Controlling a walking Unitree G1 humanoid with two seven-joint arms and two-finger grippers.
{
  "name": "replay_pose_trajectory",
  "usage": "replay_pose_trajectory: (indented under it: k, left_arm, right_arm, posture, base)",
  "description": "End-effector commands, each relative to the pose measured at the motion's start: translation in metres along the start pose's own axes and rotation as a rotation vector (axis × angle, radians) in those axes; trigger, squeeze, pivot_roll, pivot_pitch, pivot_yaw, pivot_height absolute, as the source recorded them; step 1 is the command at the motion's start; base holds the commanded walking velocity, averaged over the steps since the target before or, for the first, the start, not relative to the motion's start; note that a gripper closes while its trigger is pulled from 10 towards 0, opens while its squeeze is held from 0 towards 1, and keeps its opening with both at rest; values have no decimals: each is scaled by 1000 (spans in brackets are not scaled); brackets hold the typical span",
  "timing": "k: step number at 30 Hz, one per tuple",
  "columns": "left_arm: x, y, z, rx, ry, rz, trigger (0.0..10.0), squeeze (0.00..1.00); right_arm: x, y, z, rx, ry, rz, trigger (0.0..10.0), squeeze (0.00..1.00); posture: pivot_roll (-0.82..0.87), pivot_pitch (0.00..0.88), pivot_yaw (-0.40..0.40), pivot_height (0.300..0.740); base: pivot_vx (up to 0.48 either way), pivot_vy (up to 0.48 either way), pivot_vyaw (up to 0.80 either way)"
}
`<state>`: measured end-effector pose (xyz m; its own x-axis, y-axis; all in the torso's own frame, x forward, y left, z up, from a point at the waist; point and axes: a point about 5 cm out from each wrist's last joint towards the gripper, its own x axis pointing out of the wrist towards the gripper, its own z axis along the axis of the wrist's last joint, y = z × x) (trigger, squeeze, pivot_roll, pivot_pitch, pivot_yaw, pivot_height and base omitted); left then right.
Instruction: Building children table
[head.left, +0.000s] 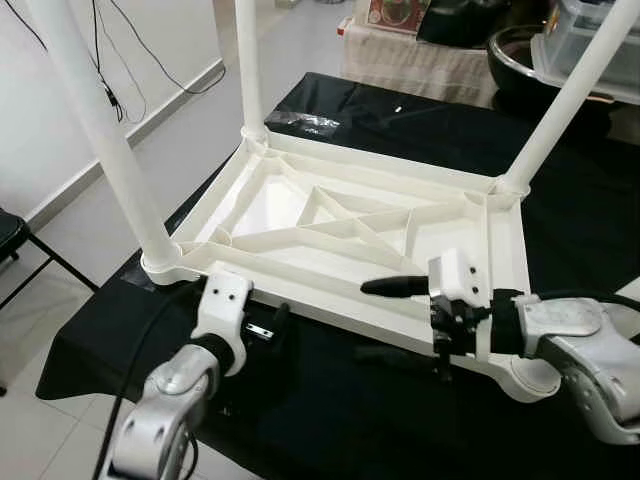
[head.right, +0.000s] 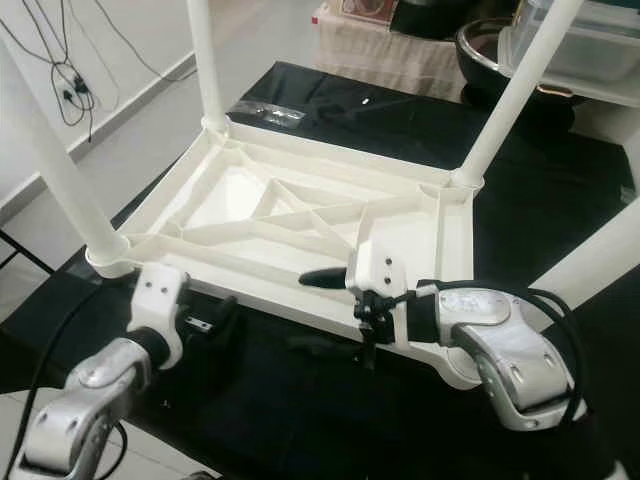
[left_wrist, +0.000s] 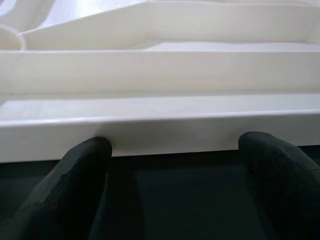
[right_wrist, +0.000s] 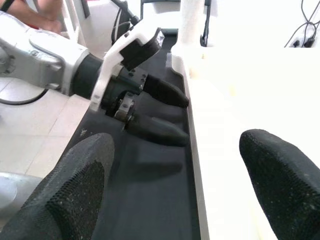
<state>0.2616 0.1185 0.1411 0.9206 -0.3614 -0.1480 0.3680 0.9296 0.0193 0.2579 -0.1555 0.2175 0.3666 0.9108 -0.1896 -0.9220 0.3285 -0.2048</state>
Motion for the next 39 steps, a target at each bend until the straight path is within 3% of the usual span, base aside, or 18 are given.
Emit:
replay_pose_trajectory:
  k: [1,2,4,5,7,9,10,11,12,18,22,25,28,33,39]
  left_arm:
    - [0,-10,2,-5,-26,-47,10000,0]
    - [0,-10,2,-5,-26,-47,10000,0]
    - [2,-18,2,-5,-43,-77,10000,0]
    - [2,-18,2,-5,-43,-77,10000,0]
    - [3,-26,4,-10,-67,-104,10000,0]
    - [3,-28,5,-14,-77,-115,10000,0]
    - [3,-32,5,-2,-87,-135,10000,0]
    - [3,-32,5,-2,-87,-135,10000,0]
    - [2,-33,4,1,-87,-137,10000,0]
    - [1,-32,4,-3,-92,-133,10000,0]
    - [-2,-31,2,0,-92,-142,10000,0]
    - [-7,-30,-3,5,-83,-150,10000,0]
    - [-9,-30,-4,5,-81,-151,10000,0]
    - [-12,-29,-8,11,-75,-147,10000,0]
    - [-11,-29,-8,20,-78,-158,10000,0]
  right_arm:
    - [3,-4,0,12,-11,-81,10000,1000]
    - [3,-4,0,12,-11,-81,10000,1000]
    - [14,-13,-9,50,-18,-251,10000,1000]
    - [14,-13,-9,50,-18,-251,10000,1000]
    - [27,-19,-16,101,-19,-408,10000,980]
    - [30,-19,-17,117,-21,-446,10000,980]
    - [35,-21,-21,145,-11,-506,10000,216]
    - [35,-21,-21,145,-11,-506,10000,216]
    - [35,-21,-25,124,20,-536,10000,0]
    - [34,-19,-34,95,91,-559,10000,0]
    - [28,-13,-33,98,112,-454,10000,0]
    - [14,-4,-33,56,166,-306,10000,0]
    - [10,-5,-35,52,193,-294,10000,0]
    - [-2,-5,-51,15,343,-264,10000,0]
    - [2,0,-52,21,341,-236,10000,0]
  posture:
    - [-5,138,-40,740]
    - [-5,138,-40,740]
    - [0,136,-39,740]
    - [0,136,-39,740]
    - [2,137,-40,740]
    - [2,137,-40,740]
    - [4,138,-40,740]
    - [4,138,-40,740]
    - [6,138,-40,740]
    - [9,140,-37,740]
    - [6,141,-27,740]
    - [7,141,-26,740]
    - [9,143,-28,740]
    - [17,143,-28,740]
    - [17,143,-24,740]
  base:
    - [0,0,0]
    - [0,0,0]
    - [0,0,0]
    - [0,0,0]
    - [0,0,0]
    - [0,0,0]
    - [0,0,0]
    - [0,0,0]
    - [0,0,0]
    - [0,0,0]
    - [0,0,0]
    - [0,0,0]
    - [0,0,0]
    - [0,0,0]
    - [0,0,0]
